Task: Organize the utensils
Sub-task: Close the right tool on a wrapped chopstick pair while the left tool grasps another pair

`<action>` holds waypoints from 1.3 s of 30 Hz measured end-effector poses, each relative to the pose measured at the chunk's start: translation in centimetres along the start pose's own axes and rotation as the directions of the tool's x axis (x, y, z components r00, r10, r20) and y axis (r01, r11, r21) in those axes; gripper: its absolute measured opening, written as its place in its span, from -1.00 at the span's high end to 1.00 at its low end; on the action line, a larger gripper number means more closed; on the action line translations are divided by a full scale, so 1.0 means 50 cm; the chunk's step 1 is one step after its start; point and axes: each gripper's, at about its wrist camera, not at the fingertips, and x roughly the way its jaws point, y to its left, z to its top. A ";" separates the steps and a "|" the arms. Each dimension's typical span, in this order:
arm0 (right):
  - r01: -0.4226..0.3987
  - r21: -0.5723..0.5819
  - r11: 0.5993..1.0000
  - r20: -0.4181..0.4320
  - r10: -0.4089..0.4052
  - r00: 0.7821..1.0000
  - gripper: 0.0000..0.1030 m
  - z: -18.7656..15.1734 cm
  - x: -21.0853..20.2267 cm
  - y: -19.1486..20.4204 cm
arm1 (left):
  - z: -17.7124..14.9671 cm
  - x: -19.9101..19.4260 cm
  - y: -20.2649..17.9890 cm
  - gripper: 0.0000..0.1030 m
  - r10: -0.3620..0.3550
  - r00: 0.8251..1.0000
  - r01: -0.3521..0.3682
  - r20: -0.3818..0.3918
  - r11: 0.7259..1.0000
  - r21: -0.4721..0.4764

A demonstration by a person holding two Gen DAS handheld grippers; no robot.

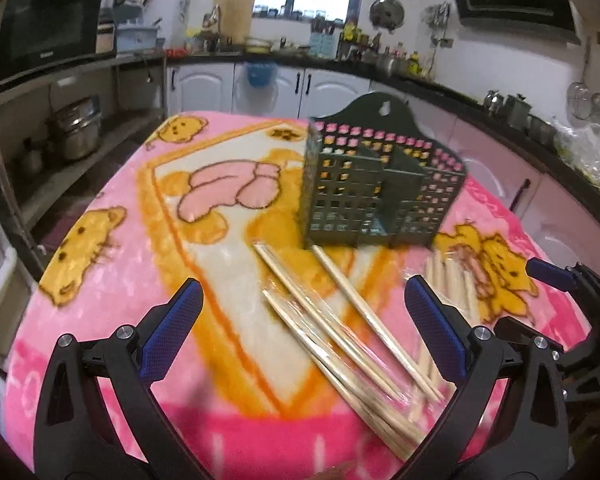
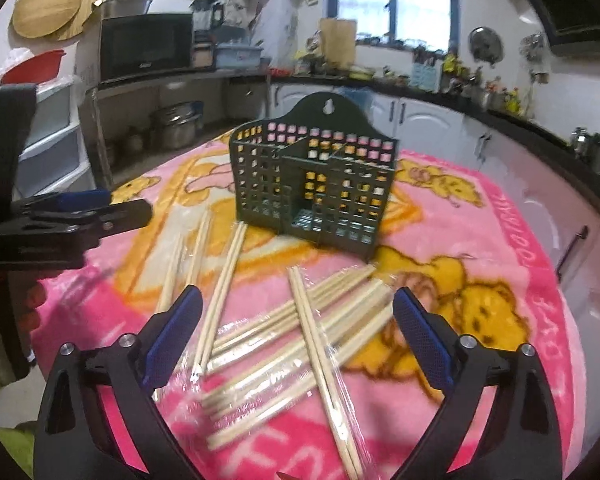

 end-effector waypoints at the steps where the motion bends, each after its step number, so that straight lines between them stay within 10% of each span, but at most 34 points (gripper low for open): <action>1: -0.011 -0.003 1.000 -0.017 0.011 1.000 -0.63 0.005 0.009 -0.002 | 0.008 0.017 0.009 -0.81 0.000 1.000 0.000 -0.023 1.000 -0.017; 13: -0.098 -0.082 0.992 -0.218 0.078 0.973 0.10 0.038 0.138 -0.009 | 0.062 0.162 0.089 -0.73 -0.038 0.975 0.011 -0.218 0.992 -0.122; 27: -0.169 -0.092 0.981 -0.295 0.136 0.946 0.38 0.061 0.207 -0.013 | 0.079 0.264 0.144 0.53 -0.213 0.920 0.109 -0.331 0.946 -0.306; 39: -0.207 -0.103 0.973 -0.370 0.156 0.916 0.66 0.059 0.262 -0.022 | 0.071 0.287 0.117 0.84 -0.195 0.927 0.123 -0.322 0.965 -0.229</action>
